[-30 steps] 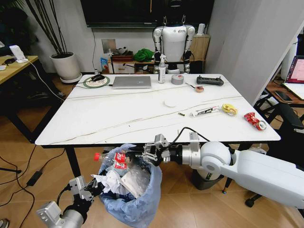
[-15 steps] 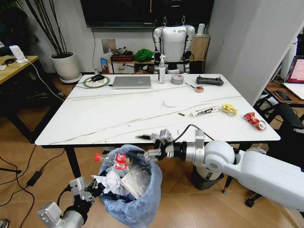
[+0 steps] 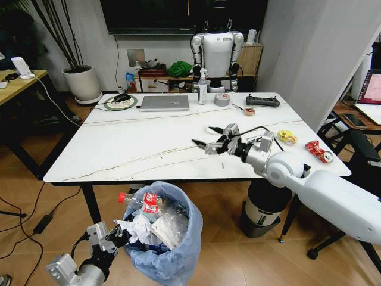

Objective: Pick up the trash bin and place the trash from the table into it.

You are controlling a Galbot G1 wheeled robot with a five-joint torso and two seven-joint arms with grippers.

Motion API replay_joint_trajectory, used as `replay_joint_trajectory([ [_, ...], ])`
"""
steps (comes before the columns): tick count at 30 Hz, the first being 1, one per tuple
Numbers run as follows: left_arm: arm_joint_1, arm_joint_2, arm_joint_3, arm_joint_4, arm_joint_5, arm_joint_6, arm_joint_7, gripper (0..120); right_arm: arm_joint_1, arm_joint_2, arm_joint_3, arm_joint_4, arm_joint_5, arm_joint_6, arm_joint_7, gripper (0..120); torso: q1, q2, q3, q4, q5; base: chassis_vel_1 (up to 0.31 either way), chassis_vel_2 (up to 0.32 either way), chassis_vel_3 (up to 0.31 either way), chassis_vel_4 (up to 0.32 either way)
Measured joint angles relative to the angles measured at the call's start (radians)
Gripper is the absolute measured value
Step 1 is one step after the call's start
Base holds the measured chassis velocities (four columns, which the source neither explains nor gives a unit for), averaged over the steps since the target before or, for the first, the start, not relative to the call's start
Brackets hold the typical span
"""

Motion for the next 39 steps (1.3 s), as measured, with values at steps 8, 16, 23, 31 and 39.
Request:
replay_joint_trajectory([
  [8,0.001,0.002,-0.012,0.000,-0.007,-0.001,0.000,0,0.031,0.058,-0.020,-0.145,0.002,-0.015,0.019,100,0.000,0.000,0.000,0.0001,0.0001,0.000,0.000,0.000,0.000],
  [16,-0.006,0.004,-0.014,0.007,-0.016,-0.001,0.000,0,0.024,0.086,-0.025,-0.249,-0.013,-0.014,-0.010,100,0.000,0.000,0.000,0.0000,-0.0001,0.000,0.000,0.000,0.000],
  [23,-0.009,0.004,-0.016,0.010,-0.020,-0.001,-0.002,0,0.008,0.099,-0.016,-0.326,-0.034,-0.012,-0.027,100,0.000,0.000,0.000,-0.0001,0.0000,0.000,0.000,0.000,0.000],
  [31,-0.011,0.005,-0.018,0.012,-0.023,-0.001,-0.002,0,-0.005,0.099,-0.011,-0.387,-0.051,-0.007,-0.044,100,0.000,0.000,0.000,0.0000,0.0001,0.000,0.000,0.000,0.000],
  [39,-0.016,0.008,-0.016,0.017,-0.027,-0.001,-0.003,0,0.004,0.080,-0.052,-0.386,-0.078,-0.014,-0.055,100,0.000,0.000,0.000,-0.0002,0.0001,0.000,0.000,0.000,0.000],
])
